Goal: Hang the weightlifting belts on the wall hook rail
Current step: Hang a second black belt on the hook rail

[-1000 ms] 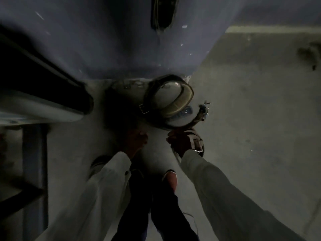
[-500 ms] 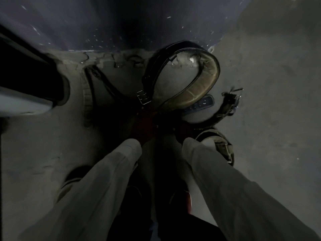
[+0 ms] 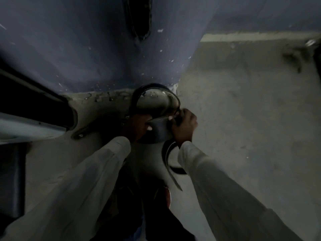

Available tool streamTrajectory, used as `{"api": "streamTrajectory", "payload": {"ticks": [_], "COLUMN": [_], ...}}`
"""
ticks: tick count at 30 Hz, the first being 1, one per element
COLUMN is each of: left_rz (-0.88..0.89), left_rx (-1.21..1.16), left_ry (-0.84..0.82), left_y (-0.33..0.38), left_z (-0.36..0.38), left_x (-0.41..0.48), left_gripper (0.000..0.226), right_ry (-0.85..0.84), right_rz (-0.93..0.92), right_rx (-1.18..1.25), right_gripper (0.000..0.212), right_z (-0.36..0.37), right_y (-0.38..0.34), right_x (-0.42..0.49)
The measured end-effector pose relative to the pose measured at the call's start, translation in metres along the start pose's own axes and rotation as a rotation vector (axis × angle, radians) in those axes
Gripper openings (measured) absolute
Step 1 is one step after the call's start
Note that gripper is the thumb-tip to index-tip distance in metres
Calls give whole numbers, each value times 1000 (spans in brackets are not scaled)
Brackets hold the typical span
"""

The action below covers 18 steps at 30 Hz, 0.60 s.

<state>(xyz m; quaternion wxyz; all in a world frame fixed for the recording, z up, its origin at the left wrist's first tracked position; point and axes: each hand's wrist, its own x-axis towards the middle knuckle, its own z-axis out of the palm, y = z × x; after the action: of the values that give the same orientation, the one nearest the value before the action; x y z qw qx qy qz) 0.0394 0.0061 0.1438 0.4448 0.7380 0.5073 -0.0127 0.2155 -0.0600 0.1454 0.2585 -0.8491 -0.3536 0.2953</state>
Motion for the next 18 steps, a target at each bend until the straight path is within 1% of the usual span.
{"api": "streamTrajectory", "payload": {"ticks": [2,3,4,5,6,7,8,9,10,11,12,13,14,16,17,18], "left_rz": [-42,-57,-57,-80,-92,-115,-104,-101,-78,-57,-20,-12,10,55,73,101], "left_rx": [-96,-152,-187,-207,-224,-261,-310,-352,-398,-433,-452,-448,-431,-384,-385,-393], "left_ry": [2,-5,-7,-21,-37,-63,-79,-79,-67,-44,-4,31,75,131,155,179], "left_y": [27,39,55,70,85,95,108,122,136,147,173,195,222,264,274,285], "left_z": [-23,-32,-43,-55,-67,-81,-97,-114,-127,-139,-158,-175,-192,-222,-234,-243], "left_x": [-25,-37,-51,-66,-79,-90,-101,-111,-117,-118,-127,-133,-144,-167,-177,-193], "left_gripper": [35,41,47,54,58,59,60,65,69,71,69,64,56,38,30,24], "right_ry": [-20,-36,-41,-56,-50,-35,-27,-48,-82,-119,-149,-198,-250,-321,-355,-402], "right_rz": [383,518,609,643,636,586,528,459,393,328,285,252,215,179,182,196], "right_rx": [255,412,580,739,857,933,938,933,883,817,725,652,615,612,658,704], "right_gripper": [101,116,122,115,94,66,43,31,31,37,44,46,42,24,19,20], "right_z": [-31,-45,-61,-77,-92,-106,-120,-132,-142,-149,-154,-163,-176,-221,-240,-260], "right_y": [-25,-39,-55,-71,-88,-105,-126,-142,-157,-168,-174,-185,-197,-236,-250,-262], "right_x": [-12,-19,-26,-34,-42,-49,-58,-65,-73,-79,-80,-87,-99,-138,-151,-162]}}
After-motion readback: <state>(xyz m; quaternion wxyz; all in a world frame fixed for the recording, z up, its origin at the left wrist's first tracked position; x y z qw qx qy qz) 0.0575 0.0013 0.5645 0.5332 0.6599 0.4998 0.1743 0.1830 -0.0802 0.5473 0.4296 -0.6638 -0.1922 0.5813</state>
